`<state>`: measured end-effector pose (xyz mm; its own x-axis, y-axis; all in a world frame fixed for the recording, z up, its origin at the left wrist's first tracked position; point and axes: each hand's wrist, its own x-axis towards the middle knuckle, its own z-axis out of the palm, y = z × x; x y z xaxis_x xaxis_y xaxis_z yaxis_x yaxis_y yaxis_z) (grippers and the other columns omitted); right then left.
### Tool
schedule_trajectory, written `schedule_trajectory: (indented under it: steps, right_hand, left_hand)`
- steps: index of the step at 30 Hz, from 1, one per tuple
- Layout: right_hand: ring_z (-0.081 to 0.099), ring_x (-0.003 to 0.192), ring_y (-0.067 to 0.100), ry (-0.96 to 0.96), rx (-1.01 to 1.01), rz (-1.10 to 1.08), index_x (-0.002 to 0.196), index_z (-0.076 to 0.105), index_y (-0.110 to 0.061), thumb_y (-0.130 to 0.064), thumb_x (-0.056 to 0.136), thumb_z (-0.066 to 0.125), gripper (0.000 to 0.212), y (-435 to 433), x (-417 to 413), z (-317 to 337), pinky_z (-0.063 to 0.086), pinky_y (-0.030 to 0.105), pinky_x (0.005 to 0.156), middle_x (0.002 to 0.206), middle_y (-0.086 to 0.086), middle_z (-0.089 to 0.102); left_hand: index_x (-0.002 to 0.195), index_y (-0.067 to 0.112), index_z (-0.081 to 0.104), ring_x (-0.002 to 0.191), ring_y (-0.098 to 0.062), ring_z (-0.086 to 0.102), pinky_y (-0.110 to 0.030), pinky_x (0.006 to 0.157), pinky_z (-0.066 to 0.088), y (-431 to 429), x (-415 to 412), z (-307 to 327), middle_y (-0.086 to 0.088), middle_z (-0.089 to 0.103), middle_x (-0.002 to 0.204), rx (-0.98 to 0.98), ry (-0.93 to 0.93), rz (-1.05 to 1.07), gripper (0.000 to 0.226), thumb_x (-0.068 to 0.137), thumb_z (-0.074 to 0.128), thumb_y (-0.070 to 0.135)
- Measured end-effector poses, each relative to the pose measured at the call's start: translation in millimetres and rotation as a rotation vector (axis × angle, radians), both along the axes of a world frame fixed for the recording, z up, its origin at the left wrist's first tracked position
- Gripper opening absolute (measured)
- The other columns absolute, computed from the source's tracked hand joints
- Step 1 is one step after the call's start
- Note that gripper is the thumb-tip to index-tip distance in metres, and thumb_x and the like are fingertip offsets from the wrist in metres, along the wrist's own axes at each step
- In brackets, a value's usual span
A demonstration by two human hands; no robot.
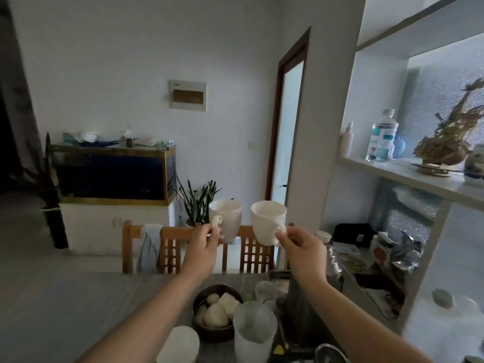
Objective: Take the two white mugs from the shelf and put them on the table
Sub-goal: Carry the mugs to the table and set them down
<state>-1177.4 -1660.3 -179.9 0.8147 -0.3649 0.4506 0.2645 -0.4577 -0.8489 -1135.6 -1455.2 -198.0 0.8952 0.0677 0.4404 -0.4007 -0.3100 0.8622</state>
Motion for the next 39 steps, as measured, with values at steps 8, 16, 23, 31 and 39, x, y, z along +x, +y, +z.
schedule_trajectory:
  steps: [8,16,23,31,39]
  right_hand:
    - [0.063,0.073,0.002,0.092,-0.031,0.114,0.084,0.063,-0.034,-0.029,0.085,0.067,0.006,46,-11,-58,0.05,0.023,0.065,0.077,-0.015,0.066]
    - [0.061,0.071,-0.008,0.214,-0.003,0.124,0.085,0.064,-0.031,-0.032,0.085,0.067,0.003,66,-44,-131,0.042,0.009,0.053,0.074,-0.017,0.066]
    - [0.063,0.064,-0.002,0.4,0.079,0.117,0.077,0.06,-0.038,-0.029,0.083,0.069,0.014,64,-82,-193,0.045,0.014,0.054,0.07,-0.013,0.066]
    - [0.063,0.065,0.005,0.574,0.122,0.106,0.072,0.062,-0.034,-0.017,0.081,0.071,0.021,45,-137,-260,0.045,0.021,0.056,0.068,-0.008,0.067]
    - [0.064,0.066,0.01,0.661,0.112,0.086,0.073,0.065,-0.027,-0.022,0.081,0.072,0.012,27,-162,-304,0.047,0.026,0.058,0.07,-0.004,0.068]
  left_hand:
    - [0.091,0.022,0.053,0.084,-0.013,0.056,-0.027,0.071,0.046,45,-59,-77,-0.004,0.057,0.093,0.023,0.054,0.177,0.015,0.093,0.04,0.03]
    - [0.096,0.027,0.049,0.086,-0.001,0.054,-0.016,0.067,0.039,49,-103,-143,0.005,0.054,0.099,0.121,0.187,0.281,0.014,0.093,0.036,0.033]
    - [0.093,0.024,0.049,0.085,0.001,0.053,-0.013,0.065,0.042,28,-147,-198,0.005,0.054,0.097,0.085,0.259,0.232,0.012,0.093,0.037,0.028]
    - [0.089,0.021,0.05,0.081,-0.004,0.052,-0.014,0.062,0.037,-3,-192,-265,0.003,0.051,0.095,0.098,0.472,0.23,0.017,0.094,0.036,0.029]
    - [0.093,0.017,0.05,0.073,-0.004,0.053,-0.01,0.055,0.041,-9,-219,-303,0.0,0.051,0.098,0.195,0.551,0.245,0.016,0.094,0.037,0.027]
